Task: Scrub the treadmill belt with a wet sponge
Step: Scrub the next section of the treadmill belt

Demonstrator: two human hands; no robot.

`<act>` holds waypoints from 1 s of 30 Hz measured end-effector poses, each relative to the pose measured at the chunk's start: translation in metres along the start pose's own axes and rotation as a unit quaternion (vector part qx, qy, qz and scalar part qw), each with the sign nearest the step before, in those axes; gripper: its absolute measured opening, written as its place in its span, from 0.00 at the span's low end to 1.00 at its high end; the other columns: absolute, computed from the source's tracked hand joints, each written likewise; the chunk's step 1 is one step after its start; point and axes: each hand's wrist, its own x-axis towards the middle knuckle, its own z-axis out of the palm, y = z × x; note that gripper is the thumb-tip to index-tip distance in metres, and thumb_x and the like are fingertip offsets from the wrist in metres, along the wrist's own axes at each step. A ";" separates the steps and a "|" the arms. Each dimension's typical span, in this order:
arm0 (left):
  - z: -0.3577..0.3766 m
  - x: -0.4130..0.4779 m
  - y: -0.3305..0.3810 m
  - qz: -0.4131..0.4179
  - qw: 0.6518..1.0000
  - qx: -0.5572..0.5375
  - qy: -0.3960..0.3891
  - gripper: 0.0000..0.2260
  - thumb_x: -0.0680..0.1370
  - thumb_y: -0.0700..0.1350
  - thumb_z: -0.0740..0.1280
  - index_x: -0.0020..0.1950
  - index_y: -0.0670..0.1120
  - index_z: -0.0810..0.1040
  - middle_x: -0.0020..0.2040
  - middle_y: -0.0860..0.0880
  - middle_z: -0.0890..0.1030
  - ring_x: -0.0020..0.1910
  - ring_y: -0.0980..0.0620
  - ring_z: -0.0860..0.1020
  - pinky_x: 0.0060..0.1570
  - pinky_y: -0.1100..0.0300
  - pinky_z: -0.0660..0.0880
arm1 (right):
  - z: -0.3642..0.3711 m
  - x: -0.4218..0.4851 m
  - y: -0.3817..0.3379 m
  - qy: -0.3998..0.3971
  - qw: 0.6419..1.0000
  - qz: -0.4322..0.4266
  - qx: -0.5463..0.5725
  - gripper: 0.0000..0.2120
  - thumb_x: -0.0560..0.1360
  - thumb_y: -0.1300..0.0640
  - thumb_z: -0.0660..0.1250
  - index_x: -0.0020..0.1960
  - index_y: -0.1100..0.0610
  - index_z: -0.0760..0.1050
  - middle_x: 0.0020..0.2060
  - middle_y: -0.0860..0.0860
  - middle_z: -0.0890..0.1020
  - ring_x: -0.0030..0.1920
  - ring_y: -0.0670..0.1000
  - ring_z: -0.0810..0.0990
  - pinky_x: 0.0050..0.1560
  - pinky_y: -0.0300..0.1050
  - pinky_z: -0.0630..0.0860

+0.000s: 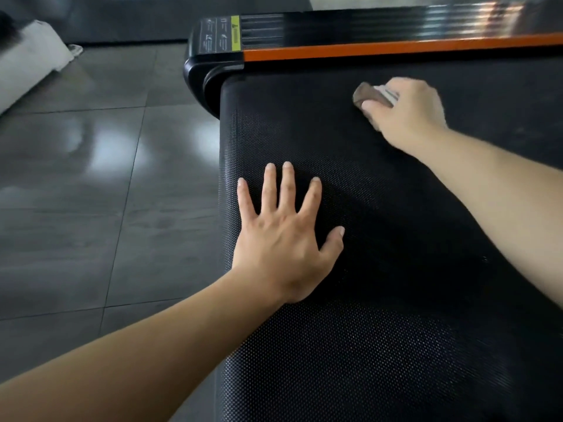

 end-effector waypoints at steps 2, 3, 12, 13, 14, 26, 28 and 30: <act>0.000 0.000 0.000 -0.001 1.000 0.000 0.002 0.36 0.80 0.69 0.47 0.83 0.53 0.50 0.84 0.41 0.46 0.82 0.41 0.39 0.77 0.33 0.39 | -0.013 -0.012 0.014 -0.019 0.999 -0.021 -0.030 0.15 0.77 0.43 0.67 0.49 0.55 0.78 0.44 0.52 0.81 0.46 0.56 0.78 0.48 0.53 0.76; 0.000 0.000 0.000 -0.001 1.000 0.002 0.002 0.36 0.80 0.69 0.46 0.83 0.53 0.50 0.84 0.41 0.46 0.82 0.41 0.39 0.77 0.33 0.39 | -0.020 -0.009 0.022 -0.001 0.999 -0.001 -0.043 0.15 0.77 0.43 0.67 0.49 0.55 0.77 0.45 0.53 0.81 0.48 0.58 0.79 0.50 0.55 0.76; -0.003 0.000 0.001 -0.007 1.000 0.010 -0.016 0.36 0.79 0.70 0.45 0.83 0.54 0.49 0.84 0.42 0.44 0.82 0.42 0.38 0.77 0.33 0.38 | -0.028 -0.077 0.040 -0.018 0.998 -0.054 -0.033 0.15 0.77 0.41 0.65 0.51 0.52 0.79 0.46 0.53 0.81 0.47 0.58 0.79 0.50 0.55 0.77; -0.004 0.000 0.001 -0.008 1.000 0.009 -0.017 0.36 0.79 0.70 0.45 0.83 0.54 0.49 0.84 0.42 0.44 0.82 0.42 0.38 0.77 0.34 0.38 | -0.034 -0.070 0.049 0.001 0.998 -0.039 -0.057 0.16 0.76 0.40 0.64 0.49 0.52 0.78 0.45 0.54 0.81 0.47 0.60 0.80 0.51 0.57 0.77; -0.004 0.000 0.001 -0.007 1.000 0.009 -0.020 0.36 0.79 0.70 0.44 0.83 0.54 0.49 0.84 0.42 0.44 0.82 0.42 0.38 0.77 0.34 0.38 | -0.040 -0.062 0.055 0.019 0.997 0.002 -0.076 0.16 0.76 0.39 0.63 0.48 0.52 0.76 0.45 0.55 0.81 0.48 0.62 0.80 0.52 0.58 0.76; -0.004 0.002 0.002 -0.016 0.999 0.020 -0.029 0.36 0.79 0.70 0.46 0.83 0.54 0.48 0.84 0.43 0.44 0.82 0.43 0.38 0.77 0.35 0.38 | -0.055 -0.129 0.082 0.048 0.997 0.041 -0.052 0.14 0.78 0.44 0.67 0.49 0.56 0.78 0.44 0.56 0.78 0.47 0.61 0.78 0.51 0.57 0.75; -0.003 0.001 0.002 -0.019 0.999 0.021 -0.027 0.36 0.79 0.70 0.46 0.83 0.54 0.48 0.84 0.43 0.44 0.82 0.43 0.38 0.78 0.35 0.38 | -0.049 -0.154 0.075 0.061 0.997 0.010 -0.049 0.14 0.78 0.45 0.68 0.47 0.57 0.77 0.41 0.56 0.77 0.45 0.62 0.78 0.47 0.56 0.75; -0.003 0.000 0.002 -0.018 0.999 0.019 -0.026 0.36 0.79 0.70 0.46 0.83 0.54 0.49 0.84 0.43 0.44 0.83 0.43 0.39 0.78 0.35 0.38 | -0.048 -0.203 0.064 -0.001 0.996 -0.092 -0.006 0.13 0.76 0.48 0.71 0.42 0.57 0.77 0.36 0.52 0.74 0.37 0.57 0.75 0.39 0.51 0.72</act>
